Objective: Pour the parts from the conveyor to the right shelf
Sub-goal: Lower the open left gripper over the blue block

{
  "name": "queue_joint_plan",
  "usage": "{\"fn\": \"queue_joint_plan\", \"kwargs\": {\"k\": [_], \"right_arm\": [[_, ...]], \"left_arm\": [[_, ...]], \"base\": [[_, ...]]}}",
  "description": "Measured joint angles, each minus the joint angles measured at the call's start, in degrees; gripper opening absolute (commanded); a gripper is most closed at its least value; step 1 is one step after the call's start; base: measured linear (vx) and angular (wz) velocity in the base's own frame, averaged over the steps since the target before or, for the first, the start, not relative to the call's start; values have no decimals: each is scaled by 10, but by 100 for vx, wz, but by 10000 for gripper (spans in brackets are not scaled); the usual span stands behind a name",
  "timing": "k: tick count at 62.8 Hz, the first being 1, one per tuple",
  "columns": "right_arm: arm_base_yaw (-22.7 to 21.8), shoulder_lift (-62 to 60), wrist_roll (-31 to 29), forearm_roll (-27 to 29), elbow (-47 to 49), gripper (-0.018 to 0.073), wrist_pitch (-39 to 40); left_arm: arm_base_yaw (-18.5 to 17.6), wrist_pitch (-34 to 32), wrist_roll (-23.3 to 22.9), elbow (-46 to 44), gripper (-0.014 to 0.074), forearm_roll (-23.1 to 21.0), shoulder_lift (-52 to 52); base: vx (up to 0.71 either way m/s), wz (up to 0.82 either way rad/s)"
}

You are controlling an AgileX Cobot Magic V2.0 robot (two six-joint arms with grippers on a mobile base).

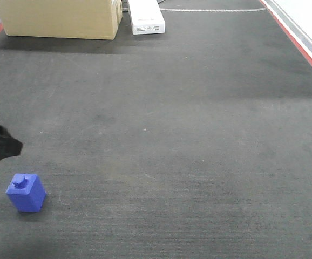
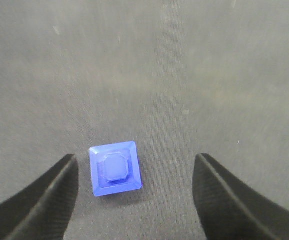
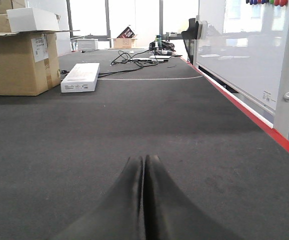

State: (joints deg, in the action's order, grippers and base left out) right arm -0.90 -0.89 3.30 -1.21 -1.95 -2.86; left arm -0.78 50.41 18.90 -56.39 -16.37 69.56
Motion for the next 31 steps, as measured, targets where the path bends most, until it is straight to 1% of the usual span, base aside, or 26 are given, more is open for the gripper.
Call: {"fn": "queue_joint_plan", "kwargs": {"k": [5,10,15,20,22,27,31], "right_arm": [[0,0,0,0,0,-10,0],[0,0,0,0,0,-10,0],[0,0,0,0,0,-10,0],[0,0,0,0,0,-10,0],[0,0,0,0,0,-10,0],[0,0,0,0,0,-10,0],[0,0,0,0,0,-10,0]], "left_arm": [[-9,16,0,-23,468,7,37],[-27,29,-7,-45,468,26,69],[-45,33,-30,-60,468,59,92],[-58,33,-70,-68,468,90,110],[-59,33,-92,-69,468,101,118],[-61,38,-117,-71,469,115,131],[-61,47,-124,-72,469,122,144]], "base": [[0,0],[0,0],[0,0],[0,0],[0,0],[0,0],[0,0]]}}
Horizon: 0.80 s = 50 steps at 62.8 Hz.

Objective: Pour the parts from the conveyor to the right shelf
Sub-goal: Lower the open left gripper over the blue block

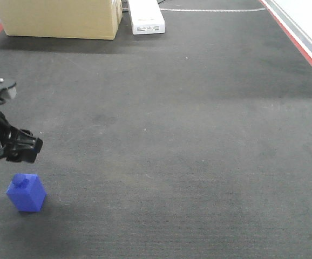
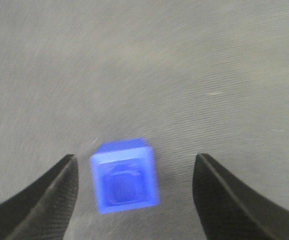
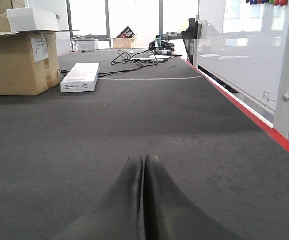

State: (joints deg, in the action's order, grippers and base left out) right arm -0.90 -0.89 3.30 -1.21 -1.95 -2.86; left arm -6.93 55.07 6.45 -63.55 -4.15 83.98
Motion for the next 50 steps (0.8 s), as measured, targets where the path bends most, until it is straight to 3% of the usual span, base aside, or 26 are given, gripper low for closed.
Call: {"fn": "queue_joint_plan", "kwargs": {"k": [11,30,50], "right_arm": [[0,0,0,0,0,-10,0],[0,0,0,0,0,-10,0],[0,0,0,0,0,-10,0]], "left_arm": [[-2,12,-4,0,481,7,28],[-2,14,-11,0,579,7,45],[-2,26,-20,0,580,7,45]], "base": [[0,0],[0,0],[0,0]]}}
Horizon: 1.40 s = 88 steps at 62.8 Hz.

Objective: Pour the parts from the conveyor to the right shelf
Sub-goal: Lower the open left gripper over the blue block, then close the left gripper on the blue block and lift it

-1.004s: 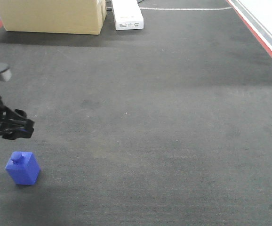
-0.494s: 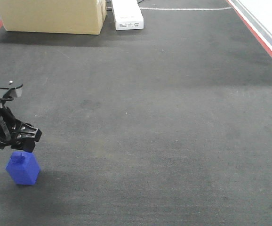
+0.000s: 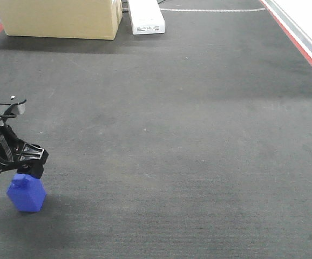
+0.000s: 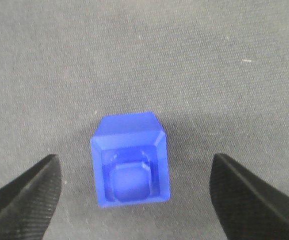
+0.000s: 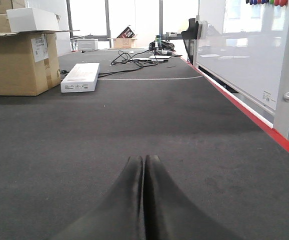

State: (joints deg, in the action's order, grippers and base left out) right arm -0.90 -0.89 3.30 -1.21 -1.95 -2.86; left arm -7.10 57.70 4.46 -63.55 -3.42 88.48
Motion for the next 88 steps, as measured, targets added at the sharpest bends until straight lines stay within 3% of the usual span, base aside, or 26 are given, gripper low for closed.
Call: {"fn": "queue_joint_plan", "kwargs": {"k": [39,51,70,88], "right_arm": [[0,0,0,0,0,-10,0],[0,0,0,0,0,-10,0],[0,0,0,0,0,-10,0],[0,0,0,0,0,-10,0]], "left_arm": [[0,-1,-9,0,543,-2,80],[0,-1,-10,0,403,-2,87],[0,-11,-8,0,-3,11,87],[0,-16,9,0,-8,17,63]], "base": [[0,0],[0,0],[0,0],[0,0]]}}
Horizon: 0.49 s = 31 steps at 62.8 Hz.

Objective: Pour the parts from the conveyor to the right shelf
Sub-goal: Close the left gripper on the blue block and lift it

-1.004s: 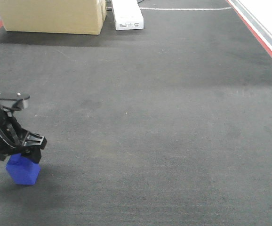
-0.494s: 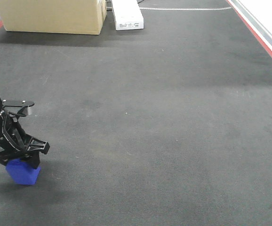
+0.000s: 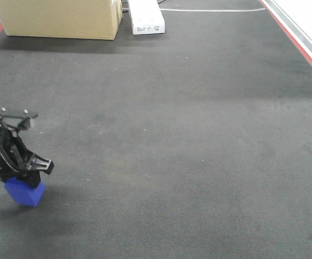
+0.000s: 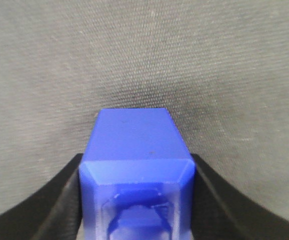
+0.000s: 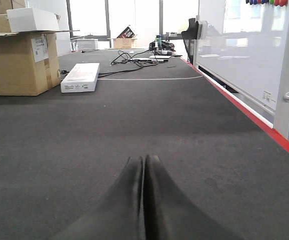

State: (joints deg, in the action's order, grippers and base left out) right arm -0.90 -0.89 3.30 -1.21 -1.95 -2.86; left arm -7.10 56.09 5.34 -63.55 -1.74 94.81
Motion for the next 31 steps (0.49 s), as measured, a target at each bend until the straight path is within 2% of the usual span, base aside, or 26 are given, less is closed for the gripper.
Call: {"fn": "queue_joint_plan", "kwargs": {"k": [17,31], "right_arm": [[0,0,0,0,0,-10,0],[0,0,0,0,0,-10,0]], "left_arm": [[0,-19,2,6,-8,0,-130],[0,-64,5,80,-8,0,-281]], "base": [[0,0],[0,0]]}}
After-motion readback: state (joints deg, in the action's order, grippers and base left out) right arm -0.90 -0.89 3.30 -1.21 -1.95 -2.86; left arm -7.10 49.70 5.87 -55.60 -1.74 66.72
